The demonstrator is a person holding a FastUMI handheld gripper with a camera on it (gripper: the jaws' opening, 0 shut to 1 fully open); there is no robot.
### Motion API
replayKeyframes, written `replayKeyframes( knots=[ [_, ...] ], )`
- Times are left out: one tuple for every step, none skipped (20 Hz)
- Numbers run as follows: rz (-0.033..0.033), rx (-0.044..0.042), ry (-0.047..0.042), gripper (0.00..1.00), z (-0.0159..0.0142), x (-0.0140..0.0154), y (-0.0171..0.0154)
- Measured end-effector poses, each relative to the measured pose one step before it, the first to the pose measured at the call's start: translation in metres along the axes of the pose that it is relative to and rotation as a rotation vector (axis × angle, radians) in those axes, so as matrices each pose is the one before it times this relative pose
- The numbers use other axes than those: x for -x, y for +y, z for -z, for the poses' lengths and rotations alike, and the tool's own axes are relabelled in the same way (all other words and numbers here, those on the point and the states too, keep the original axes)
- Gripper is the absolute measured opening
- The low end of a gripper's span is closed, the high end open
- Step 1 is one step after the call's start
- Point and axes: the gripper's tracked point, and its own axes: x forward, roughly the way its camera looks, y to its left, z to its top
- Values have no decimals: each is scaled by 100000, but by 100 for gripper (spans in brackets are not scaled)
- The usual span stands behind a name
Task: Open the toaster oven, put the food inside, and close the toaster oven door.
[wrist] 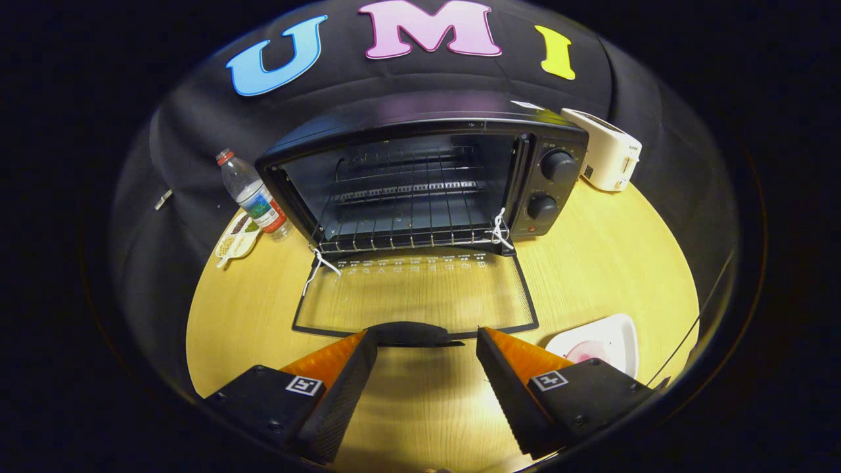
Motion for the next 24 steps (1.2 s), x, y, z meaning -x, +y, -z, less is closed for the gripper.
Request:
replayKeyframes(
  knots=[
    [-533, -227, -236, 99, -147, 82, 42],
    [-294, 81, -567, 99, -251, 166, -9],
    [-770, -442, -1140, 99, -551, 327, -35],
    [-717, -336, -1695, 99, -719, 375, -128],
    [-762, -171, -1628, 99, -761, 539, -424],
    [-922, -410, -1946, 99, -1052, 714, -576],
    [-1422, -521, -1543, 99, -894, 764, -899],
    [-475, -294, -1415, 99, -805, 867, -1431],
    [-26, 61, -1167, 99, -839, 901, -1871],
    [813, 263, -1422, 100, -788, 839, -2308],
    [561, 902, -79, 99, -263, 896, -2346],
    [839, 503, 1254, 99, 359, 1030, -2513],
    [1538, -326, 1690, 98, 632, 936, -2524],
    [2372, -157, 2552, 95, 886, 441, -2253],
    [2729, 34, 3591, 95, 1239, 162, -2497],
    [1258, -530, 2117, 94, 762, -119, -1562],
    [423, -601, 2598, 92, 929, -254, -1361],
    [1174, -171, 3202, 90, 1124, 340, -1208],
    [725, 351, 2325, 90, 723, -353, -917],
    [-163, 226, 2078, 87, 601, -599, -603],
    [-465, 845, 2468, 83, 857, -441, -383],
    [-201, 946, 2321, 77, 707, -992, -347],
    [-319, 1019, 2373, 77, 630, -909, -368],
    [-1161, 60, 2421, 75, 562, -766, -108]
  ],
)
